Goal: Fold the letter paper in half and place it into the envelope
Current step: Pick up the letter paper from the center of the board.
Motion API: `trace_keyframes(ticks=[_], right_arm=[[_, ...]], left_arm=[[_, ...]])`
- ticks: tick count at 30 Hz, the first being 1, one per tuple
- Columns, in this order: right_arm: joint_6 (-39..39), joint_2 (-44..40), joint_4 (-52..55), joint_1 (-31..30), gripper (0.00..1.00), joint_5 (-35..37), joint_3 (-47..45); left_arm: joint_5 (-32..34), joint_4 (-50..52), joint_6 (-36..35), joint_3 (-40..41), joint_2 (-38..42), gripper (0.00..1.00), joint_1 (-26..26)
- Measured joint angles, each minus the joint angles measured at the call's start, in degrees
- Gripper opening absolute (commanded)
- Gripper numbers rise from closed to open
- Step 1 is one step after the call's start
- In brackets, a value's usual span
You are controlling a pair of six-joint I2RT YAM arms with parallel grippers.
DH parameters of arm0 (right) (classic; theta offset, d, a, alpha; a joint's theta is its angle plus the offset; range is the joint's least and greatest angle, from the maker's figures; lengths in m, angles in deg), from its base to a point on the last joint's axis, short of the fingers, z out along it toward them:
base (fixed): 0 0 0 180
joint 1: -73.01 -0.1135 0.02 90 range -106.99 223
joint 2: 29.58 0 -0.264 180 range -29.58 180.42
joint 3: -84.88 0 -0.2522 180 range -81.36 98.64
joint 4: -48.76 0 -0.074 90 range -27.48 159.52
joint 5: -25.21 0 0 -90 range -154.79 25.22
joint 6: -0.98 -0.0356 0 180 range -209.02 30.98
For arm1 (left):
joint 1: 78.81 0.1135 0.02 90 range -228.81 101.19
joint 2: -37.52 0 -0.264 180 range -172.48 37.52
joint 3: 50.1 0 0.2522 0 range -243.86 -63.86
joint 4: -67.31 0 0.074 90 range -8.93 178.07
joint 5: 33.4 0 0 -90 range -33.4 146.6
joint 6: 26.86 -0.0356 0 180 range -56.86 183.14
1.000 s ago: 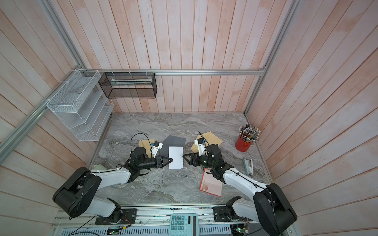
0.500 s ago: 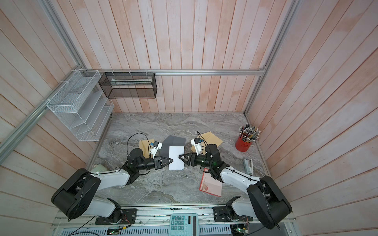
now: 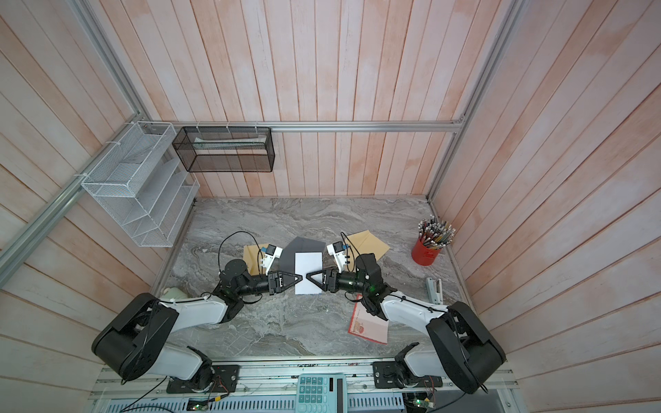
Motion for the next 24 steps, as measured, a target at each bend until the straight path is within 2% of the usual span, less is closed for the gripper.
trace_keyframes(ticks=[2, 9, 11, 19, 21, 24], right_arm=[[-0.26, 0.00, -0.46, -0.15, 0.39, -0.15, -0.20], [-1.16, 0.74, -1.79, -0.24, 0.18, -0.79, -0.31], [-1.27, 1.03, -2.08, -0.24, 0.16, -0.96, -0.31], [-1.77, 2.71, -3.65, -0.28, 0.19, -1.38, -0.31], [-1.88, 2.84, -3.93, -0.35, 0.16, -1.46, -0.31], [-2.38, 3.21, -4.31, -0.46, 0.05, -1.64, -0.31]], left_arm=[[-0.20, -0.61, 0.50, 0.00, -0.52, 0.00, 0.20], [-1.25, -1.73, 1.44, 0.00, -1.62, 0.00, 0.52], [-1.36, -1.86, 1.66, -0.02, -1.84, 0.00, 0.55], [-2.51, -2.03, 2.27, -0.35, -2.60, 0.00, 0.76], [-2.60, -2.43, 2.51, -0.37, -2.69, 0.00, 0.79], [-2.71, -2.80, 2.69, -0.42, -2.73, 0.00, 0.79]])
